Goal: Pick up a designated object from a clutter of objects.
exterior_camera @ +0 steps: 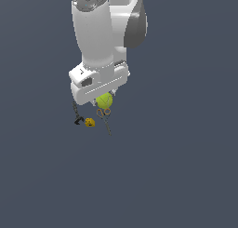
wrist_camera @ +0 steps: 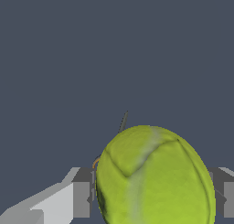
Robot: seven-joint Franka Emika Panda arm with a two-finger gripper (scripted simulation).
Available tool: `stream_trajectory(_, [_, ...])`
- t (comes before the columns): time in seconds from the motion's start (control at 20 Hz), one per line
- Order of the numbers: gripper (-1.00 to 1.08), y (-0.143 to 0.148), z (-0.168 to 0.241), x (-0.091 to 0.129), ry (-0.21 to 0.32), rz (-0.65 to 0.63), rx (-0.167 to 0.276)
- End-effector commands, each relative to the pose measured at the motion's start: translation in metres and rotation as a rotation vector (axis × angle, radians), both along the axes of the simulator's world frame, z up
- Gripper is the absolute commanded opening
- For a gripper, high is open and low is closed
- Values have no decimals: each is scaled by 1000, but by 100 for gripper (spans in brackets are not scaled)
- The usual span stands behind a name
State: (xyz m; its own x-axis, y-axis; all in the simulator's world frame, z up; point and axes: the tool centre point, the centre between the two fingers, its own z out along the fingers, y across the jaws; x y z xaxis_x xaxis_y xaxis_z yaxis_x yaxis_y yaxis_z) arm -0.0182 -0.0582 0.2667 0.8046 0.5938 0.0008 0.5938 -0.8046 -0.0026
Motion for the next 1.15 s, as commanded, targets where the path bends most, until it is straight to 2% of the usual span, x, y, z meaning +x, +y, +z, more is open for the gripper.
stream_trajectory(0.0, [-100, -21, 23, -12, -2, 1, 2])
stream_trajectory(0.6, [-100, -107, 112, -56, -1, 0, 0])
stream_trajectory(0.85, [-100, -126, 131, -64, -1, 0, -2])
stream_trajectory(1.1, [-100, -132, 138, -67, -1, 0, -2])
